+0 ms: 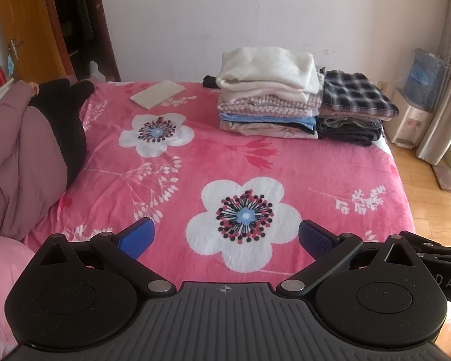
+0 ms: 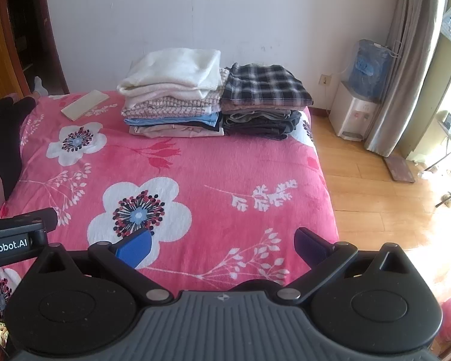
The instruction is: Fold clothes
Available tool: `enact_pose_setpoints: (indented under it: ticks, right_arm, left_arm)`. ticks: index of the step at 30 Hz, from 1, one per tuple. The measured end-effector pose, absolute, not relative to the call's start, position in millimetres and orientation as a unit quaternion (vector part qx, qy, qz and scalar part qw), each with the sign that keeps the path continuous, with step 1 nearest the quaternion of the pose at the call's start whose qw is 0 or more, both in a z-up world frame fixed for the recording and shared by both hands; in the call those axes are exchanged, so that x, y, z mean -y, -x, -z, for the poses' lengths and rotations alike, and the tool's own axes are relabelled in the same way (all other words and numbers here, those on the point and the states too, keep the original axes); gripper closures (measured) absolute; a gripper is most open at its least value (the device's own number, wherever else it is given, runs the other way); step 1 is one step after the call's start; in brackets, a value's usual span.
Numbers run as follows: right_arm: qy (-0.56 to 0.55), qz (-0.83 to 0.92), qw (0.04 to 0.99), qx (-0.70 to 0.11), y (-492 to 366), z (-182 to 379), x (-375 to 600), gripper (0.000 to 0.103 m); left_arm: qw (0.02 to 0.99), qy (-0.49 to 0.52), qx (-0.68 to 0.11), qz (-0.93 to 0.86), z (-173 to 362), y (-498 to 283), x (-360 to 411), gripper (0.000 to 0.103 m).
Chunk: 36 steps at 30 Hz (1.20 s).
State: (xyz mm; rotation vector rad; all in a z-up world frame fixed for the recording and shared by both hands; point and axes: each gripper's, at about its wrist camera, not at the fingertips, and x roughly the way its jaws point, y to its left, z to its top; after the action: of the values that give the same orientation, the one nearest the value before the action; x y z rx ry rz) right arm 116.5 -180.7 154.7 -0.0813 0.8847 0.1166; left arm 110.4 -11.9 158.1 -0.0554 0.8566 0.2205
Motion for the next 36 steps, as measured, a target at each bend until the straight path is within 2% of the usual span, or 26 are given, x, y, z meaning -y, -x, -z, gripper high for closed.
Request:
enact_pose_setpoints:
  ticks: [36]
  right_arm:
    - [0.039, -0.050, 0.901, -0.430, -121.2, -151.0, 181.2, 0.000]
  left_arm:
    - [0.900, 0.024, -0.422, -0.103, -154.0, -115.4, 14.9, 0.000]
